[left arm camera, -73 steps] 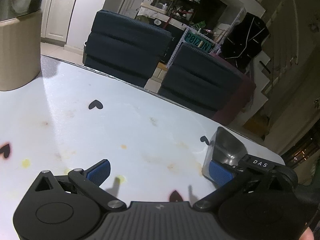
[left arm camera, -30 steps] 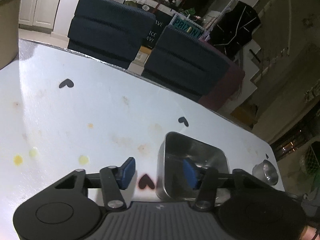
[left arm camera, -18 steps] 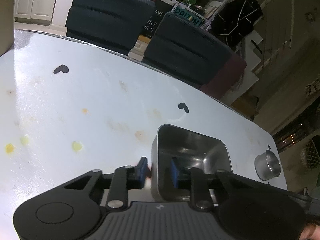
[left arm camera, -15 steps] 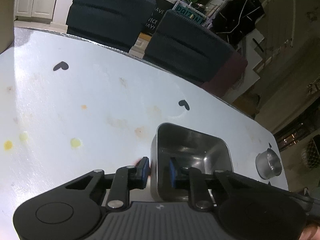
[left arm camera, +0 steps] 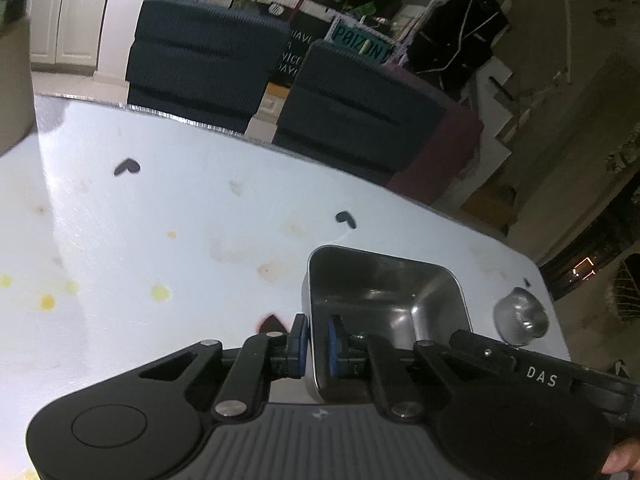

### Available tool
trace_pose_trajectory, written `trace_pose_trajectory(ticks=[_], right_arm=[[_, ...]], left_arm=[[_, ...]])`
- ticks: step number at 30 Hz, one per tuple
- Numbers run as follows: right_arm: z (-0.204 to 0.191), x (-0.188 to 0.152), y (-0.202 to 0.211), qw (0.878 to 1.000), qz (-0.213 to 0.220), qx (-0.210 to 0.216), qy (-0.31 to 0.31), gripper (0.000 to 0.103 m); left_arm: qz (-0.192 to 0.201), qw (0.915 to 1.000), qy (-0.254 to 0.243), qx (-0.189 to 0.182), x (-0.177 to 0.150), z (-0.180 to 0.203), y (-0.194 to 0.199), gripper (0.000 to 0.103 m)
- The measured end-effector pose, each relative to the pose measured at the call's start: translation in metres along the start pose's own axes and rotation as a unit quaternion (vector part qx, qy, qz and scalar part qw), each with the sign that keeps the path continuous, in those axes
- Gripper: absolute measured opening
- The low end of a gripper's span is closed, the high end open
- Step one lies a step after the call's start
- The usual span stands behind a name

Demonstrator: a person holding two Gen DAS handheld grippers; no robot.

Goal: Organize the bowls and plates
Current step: 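Lift the second steel tray with both grippers and carry it toward the bowls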

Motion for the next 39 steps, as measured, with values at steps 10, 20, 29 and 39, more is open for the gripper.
trace_pose_trajectory(ticks=[10,20,29,39], right_arm=[[-0.011,-0.011,0.059,0.999,0.037,0.011,-0.001,0.003],[-0.015,-0.034,0.119,0.997,0.070,0.017,-0.005,0.004],[-0.006,-0.057,0.155,0.994,0.106,0.004,-0.019,0.005],[0.022,-0.086,0.175,0.992,0.114,-0.041,-0.040,0.005]], left_arm=[[0.026,0.9993,-0.021,-0.019,-0.010,0.017,0.068,0.011],[0.033,0.9973,-0.039,-0.053,-0.035,0.033,0.117,0.011],[0.024,0.9951,-0.042,-0.087,-0.067,0.048,0.135,0.011],[-0.001,0.9918,-0.071,-0.106,-0.106,0.078,0.126,0.011]])
Point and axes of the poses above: each gripper's, at about its wrist camera, not at the fingertips, and y roughly against the way its jaws point, z to its right, x to its top, the point moved 8 cm from there along -y, roughly the way its jaws point, and after that the axes turned 3 degrees about y, right-handed, at the moved point
